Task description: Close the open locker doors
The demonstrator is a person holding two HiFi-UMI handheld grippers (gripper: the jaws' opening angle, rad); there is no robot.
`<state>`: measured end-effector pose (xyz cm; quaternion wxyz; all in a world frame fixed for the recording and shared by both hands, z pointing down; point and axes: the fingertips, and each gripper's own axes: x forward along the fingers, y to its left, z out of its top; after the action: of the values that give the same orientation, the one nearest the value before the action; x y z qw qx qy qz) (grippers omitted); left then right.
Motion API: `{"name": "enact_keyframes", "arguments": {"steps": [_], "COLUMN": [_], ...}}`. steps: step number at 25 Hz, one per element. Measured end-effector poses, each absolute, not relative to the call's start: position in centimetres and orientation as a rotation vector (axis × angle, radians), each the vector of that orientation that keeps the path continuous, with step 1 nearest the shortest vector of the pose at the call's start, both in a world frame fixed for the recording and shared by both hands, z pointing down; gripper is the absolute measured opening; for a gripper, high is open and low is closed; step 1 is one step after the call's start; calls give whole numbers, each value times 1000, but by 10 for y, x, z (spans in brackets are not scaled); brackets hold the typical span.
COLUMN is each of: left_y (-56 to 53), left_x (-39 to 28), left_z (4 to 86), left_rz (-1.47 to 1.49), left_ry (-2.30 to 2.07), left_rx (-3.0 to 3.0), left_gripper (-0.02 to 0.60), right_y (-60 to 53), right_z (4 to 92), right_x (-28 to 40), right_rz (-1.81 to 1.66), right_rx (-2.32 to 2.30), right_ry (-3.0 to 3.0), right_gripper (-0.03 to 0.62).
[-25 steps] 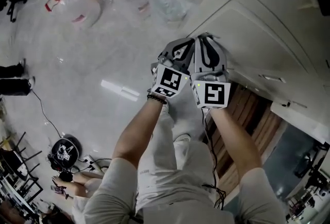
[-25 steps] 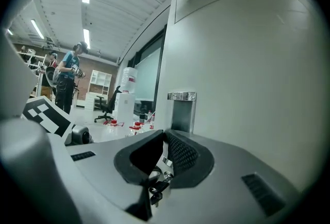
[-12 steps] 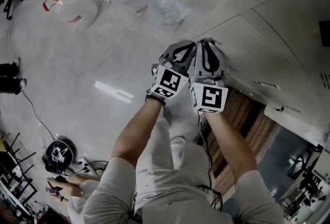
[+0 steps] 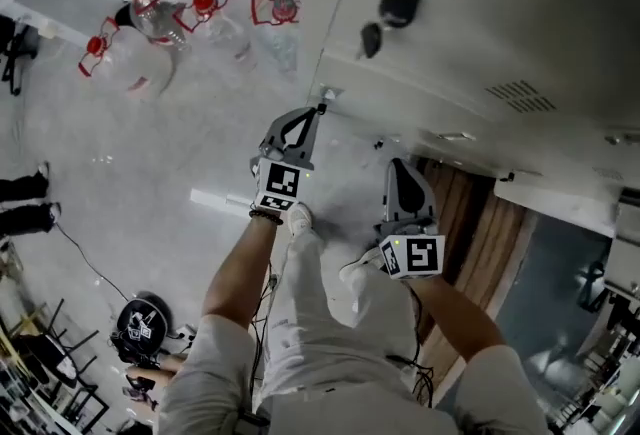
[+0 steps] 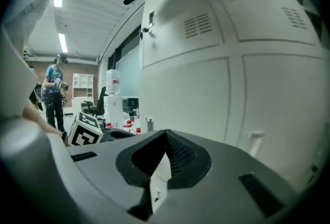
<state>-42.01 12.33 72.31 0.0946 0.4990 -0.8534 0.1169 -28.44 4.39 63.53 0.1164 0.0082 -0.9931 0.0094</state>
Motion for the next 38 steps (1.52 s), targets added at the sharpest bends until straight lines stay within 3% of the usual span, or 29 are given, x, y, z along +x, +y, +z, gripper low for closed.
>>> {"name": "enact_keyframes", "arguments": {"steps": [5,13,25,30,36,38], "left_y": [118,-88,-344,-392,-428,-440], "left_x": [-336,-156,170,235,269,277], "left_z": [618,469,374,373,379,382], "left_rz": [341,176,20,23,61,90], "left_ry": [-2515,-2364,-1866,-1771,-1720,-1724], "left_rx": [1493,1940,2573,2629,2657,2658], "left_gripper": [3,3,3,4,5,46], "right_y": [-4,-172,-348,-379,-396,-399], "right_z": [533,384,336,340,349,350], "right_x": [-202,-23,267,309,319,323], "right_rz": [69,7,12,40,58,50], "right_rx": [61,596,1311,1366,1336,1326], "right_ry": [-2948,-3088,-2951,-2935,-2952,-2950], "right_gripper": [11,11,11,11,13,17]}}
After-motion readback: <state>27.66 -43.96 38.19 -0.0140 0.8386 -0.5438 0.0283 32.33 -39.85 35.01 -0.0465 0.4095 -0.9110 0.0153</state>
